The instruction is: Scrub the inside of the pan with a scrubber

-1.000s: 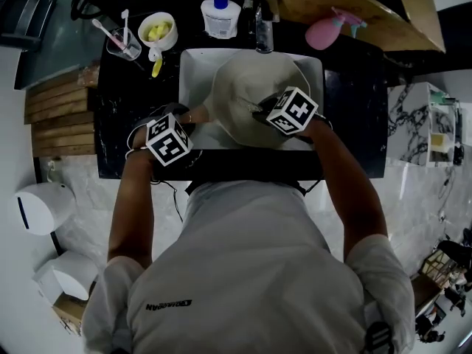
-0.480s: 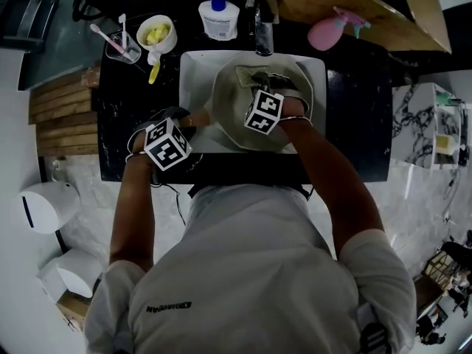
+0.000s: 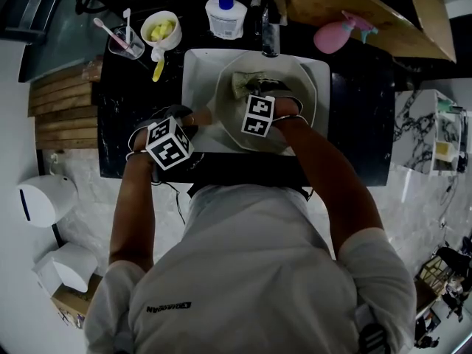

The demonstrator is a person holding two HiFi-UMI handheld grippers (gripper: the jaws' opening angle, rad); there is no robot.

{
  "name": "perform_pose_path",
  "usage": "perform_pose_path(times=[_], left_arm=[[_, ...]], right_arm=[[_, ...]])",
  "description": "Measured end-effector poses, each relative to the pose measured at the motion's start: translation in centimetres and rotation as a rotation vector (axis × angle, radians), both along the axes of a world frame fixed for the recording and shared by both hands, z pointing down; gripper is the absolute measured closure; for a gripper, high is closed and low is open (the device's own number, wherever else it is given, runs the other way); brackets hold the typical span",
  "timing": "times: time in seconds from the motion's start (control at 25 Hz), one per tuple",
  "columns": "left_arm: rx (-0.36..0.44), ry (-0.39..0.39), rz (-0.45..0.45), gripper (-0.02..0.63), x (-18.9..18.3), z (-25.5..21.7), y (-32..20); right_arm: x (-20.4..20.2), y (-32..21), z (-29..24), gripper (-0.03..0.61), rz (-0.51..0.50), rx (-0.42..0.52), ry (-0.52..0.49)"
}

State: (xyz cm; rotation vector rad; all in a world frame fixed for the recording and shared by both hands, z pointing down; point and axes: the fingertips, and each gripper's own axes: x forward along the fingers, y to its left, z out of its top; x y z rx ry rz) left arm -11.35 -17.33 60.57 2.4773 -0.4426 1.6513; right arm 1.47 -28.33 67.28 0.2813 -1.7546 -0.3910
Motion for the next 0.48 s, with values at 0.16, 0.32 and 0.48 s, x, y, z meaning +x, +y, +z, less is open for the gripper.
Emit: perform_pose_path(times=[0.16, 0.32, 0.48], left_arm=[[-0.003, 0.003, 0.001, 0.445, 0.0, 0.0, 0.0], [-0.005, 0.004, 0.000, 0.445, 0.0, 0.0, 0.0], [-0.003, 0.003, 0.001, 0.445, 0.0, 0.1, 0.0]], right_arm=[[-0.3, 0.7, 0.0, 0.492, -0.032, -0.012, -0.003], [-0.4, 1.5, -0.1, 0.493, -0.057, -0.035, -0.004], [-0.6, 3.0, -0.1, 0.492, -0.111, -0.050, 0.002]])
